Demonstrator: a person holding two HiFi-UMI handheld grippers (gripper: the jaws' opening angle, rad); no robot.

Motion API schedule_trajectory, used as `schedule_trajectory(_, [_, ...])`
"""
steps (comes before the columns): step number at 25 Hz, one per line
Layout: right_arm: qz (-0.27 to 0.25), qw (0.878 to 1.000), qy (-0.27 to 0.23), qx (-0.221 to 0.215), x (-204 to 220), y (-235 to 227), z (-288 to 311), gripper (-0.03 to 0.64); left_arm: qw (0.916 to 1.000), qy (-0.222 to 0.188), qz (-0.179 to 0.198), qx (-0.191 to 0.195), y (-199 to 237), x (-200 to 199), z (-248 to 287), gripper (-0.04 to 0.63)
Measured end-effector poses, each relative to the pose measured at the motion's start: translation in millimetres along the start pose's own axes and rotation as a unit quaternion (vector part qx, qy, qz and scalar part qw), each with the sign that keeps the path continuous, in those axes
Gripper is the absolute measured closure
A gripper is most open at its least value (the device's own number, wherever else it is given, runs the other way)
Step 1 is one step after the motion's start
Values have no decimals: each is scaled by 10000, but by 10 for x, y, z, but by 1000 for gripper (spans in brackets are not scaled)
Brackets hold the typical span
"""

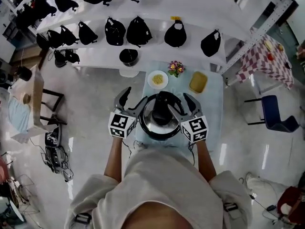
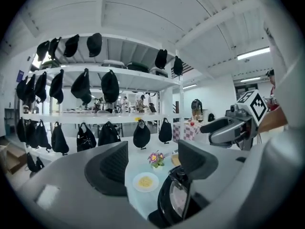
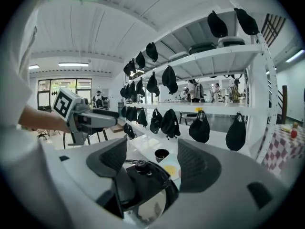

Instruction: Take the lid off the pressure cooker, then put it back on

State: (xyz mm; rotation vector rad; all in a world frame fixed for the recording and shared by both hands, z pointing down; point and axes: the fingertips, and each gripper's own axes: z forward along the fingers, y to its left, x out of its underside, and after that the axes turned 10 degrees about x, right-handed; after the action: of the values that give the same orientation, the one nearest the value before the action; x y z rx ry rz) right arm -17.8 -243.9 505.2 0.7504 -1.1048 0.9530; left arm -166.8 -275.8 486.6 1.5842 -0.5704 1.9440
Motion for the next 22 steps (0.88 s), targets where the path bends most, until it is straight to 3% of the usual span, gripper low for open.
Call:
schedule_trajectory(8, [-321,9979,529,202,174,464,-14,305,9976,140,-76,678,99,187,-112,285])
schedule_trajectory(13, [-882,9902,1038,-319,396,710,9,305,9965,110,-123,825,105,234,-142,285])
schedule_trajectory(18, [-1634,9644,1813,-1013,645,835,0,305,9961,56,-108,877,57,204,-128,285])
schedule_trajectory(22, [-2357,9293,2340,-1614,773,957,26,305,9964,40,-165,834,59,236,-173,285])
